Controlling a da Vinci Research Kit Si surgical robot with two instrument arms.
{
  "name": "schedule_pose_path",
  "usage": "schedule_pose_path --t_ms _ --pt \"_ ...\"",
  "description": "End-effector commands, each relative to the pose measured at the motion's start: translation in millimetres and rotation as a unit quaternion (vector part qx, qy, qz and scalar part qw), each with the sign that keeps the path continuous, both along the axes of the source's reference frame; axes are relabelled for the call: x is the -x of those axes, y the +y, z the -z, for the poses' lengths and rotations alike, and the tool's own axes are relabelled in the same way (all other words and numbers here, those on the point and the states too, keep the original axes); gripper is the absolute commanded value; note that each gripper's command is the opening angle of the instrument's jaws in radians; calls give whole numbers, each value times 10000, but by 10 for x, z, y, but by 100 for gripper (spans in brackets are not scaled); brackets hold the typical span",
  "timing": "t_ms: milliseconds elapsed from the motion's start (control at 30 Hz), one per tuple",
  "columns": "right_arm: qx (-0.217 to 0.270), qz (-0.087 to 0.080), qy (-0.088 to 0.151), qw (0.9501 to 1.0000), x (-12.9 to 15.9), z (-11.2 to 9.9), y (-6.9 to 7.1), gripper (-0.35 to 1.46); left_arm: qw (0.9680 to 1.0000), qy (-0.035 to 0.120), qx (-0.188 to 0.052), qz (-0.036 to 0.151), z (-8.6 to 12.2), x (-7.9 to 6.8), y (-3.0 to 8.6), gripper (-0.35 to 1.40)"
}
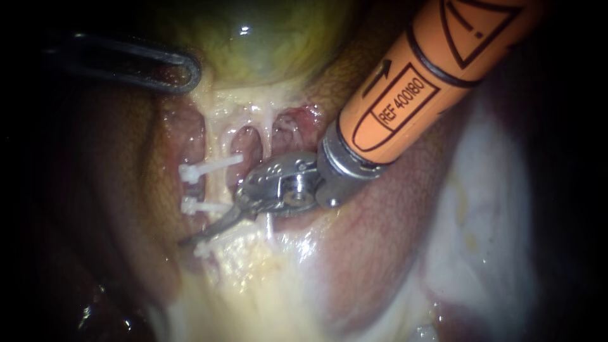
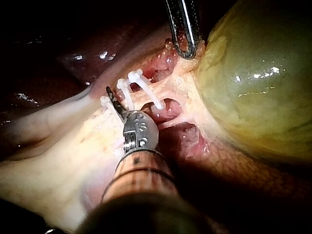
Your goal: Go to the cutting position left tube
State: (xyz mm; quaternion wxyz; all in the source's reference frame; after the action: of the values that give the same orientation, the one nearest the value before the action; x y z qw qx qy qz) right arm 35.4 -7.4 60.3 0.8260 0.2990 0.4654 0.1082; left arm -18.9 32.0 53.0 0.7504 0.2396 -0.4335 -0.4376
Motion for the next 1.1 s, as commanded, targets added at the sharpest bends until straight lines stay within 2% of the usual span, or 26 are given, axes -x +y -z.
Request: schedule_pose_path --t_ms 33,233,333,533,800,967,1033,1100 --pt "0 3 2 10000 0 0 0 111 10000 0 0 -1 0 0 0 -35" --pt "-6 -5 16 10000 1 1 1 112 10000 -1 0 -2 0 -1 0 -35" --pt "-10 -60 40 10000 6 5 8 112 10000 -1 0 -3 0 -1 0 -35" --pt "-68 -186 235 9995 15 10 26 112 10000 -2 0 -5 0 -2 0 -35" --pt "-81 -225 317 9992 22 7 32 114 10000 -4 0 -8 0 -3 0 -35" --pt "-282 -327 651 9969 30 11 43 114 10000 -5 0 -9 0 -3 0 -35" --pt "-443 -319 854 9949 34 12 47 114 10000 -5 0 -9 0 -3 0 -35" --pt "-637 -283 1167 9907 39 15 50 114 10000 -5 0 -9 0 -3 0 -35"
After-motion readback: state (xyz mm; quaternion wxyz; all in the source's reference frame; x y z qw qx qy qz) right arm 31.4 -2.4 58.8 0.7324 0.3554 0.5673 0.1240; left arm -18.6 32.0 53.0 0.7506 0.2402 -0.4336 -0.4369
